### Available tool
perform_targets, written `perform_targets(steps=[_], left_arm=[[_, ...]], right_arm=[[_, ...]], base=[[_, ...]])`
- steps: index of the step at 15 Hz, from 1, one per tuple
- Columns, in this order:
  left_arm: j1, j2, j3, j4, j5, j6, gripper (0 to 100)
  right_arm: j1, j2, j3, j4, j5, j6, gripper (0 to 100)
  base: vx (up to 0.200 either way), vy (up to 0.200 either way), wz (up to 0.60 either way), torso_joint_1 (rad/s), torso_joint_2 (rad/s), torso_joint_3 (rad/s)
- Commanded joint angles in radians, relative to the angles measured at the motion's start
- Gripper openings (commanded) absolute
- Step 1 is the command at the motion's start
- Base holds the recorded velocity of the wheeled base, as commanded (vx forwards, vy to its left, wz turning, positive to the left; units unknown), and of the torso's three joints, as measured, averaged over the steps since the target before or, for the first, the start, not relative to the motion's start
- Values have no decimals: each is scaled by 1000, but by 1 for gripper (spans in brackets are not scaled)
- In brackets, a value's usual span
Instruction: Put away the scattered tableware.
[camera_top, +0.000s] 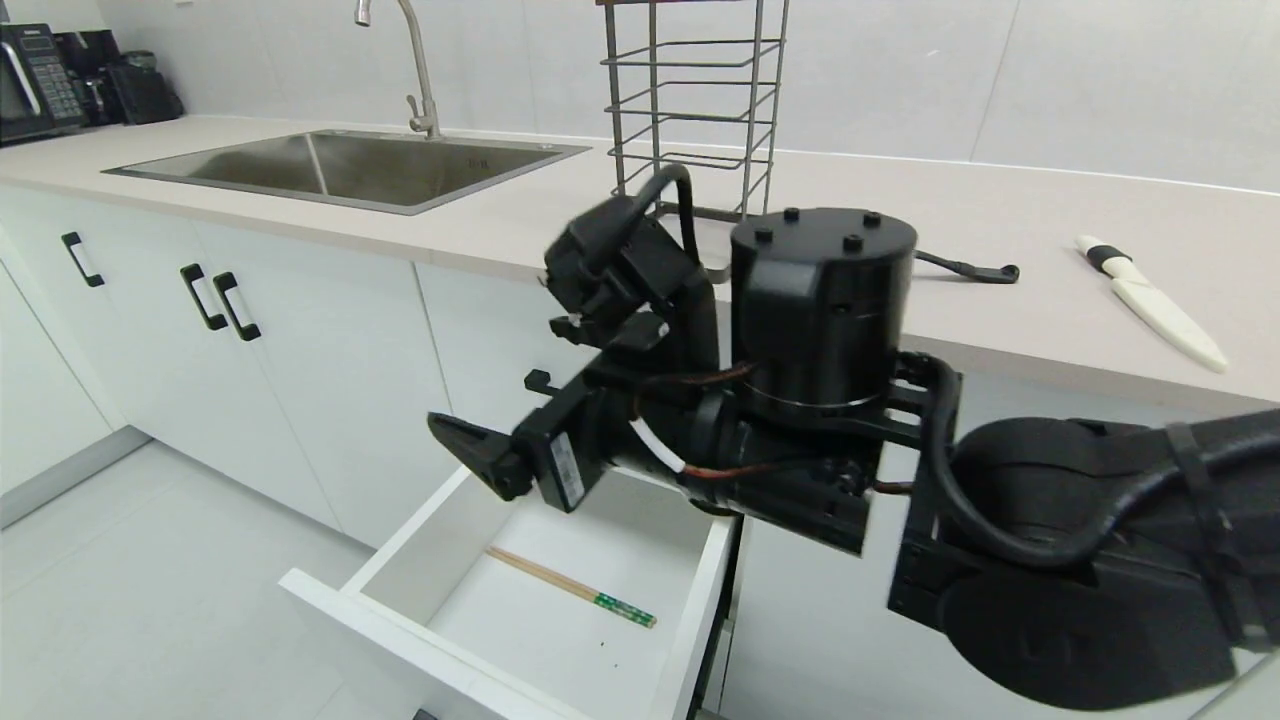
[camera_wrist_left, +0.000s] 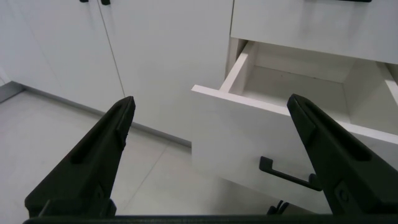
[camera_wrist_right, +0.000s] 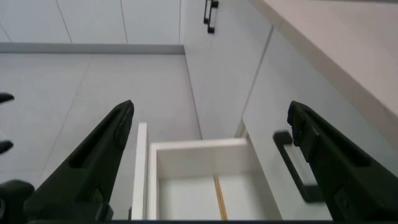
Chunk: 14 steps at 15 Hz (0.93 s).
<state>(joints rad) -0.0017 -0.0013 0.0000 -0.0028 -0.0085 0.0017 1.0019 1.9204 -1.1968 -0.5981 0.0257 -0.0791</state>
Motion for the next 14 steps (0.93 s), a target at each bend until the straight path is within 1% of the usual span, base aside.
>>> perform_targets(steps=[1, 3, 5, 7, 11, 12, 14], left_arm=[[0, 1, 0, 0, 1, 0, 100], [0, 1, 0, 0, -1, 0, 100], [0, 1, 0, 0, -1, 0, 100], [0, 1, 0, 0, 1, 0, 100], [0, 1, 0, 0, -1, 0, 100], [0, 1, 0, 0, 1, 0, 100], [0, 1, 0, 0, 1, 0, 100]], right_arm=[[-26, -143, 175, 0, -20, -1, 100], [-28, -189, 235, 1, -23, -4, 100], [-37, -232, 318, 3, -58, -37, 100], [-42, -241, 349, 17, -56, -56, 100], [-40, -241, 338, 58, -56, -57, 100], [-40, -241, 338, 73, -56, -56, 100], [-39, -241, 333, 93, -56, -56, 100]], base=[[0, 0, 0, 0, 0, 0], [0, 0, 0, 0, 0, 0], [0, 0, 0, 0, 0, 0], [0, 0, 0, 67, -82, -16], [0, 0, 0, 231, -85, -111], [0, 0, 0, 256, -359, -198], [0, 0, 0, 222, -662, -237]])
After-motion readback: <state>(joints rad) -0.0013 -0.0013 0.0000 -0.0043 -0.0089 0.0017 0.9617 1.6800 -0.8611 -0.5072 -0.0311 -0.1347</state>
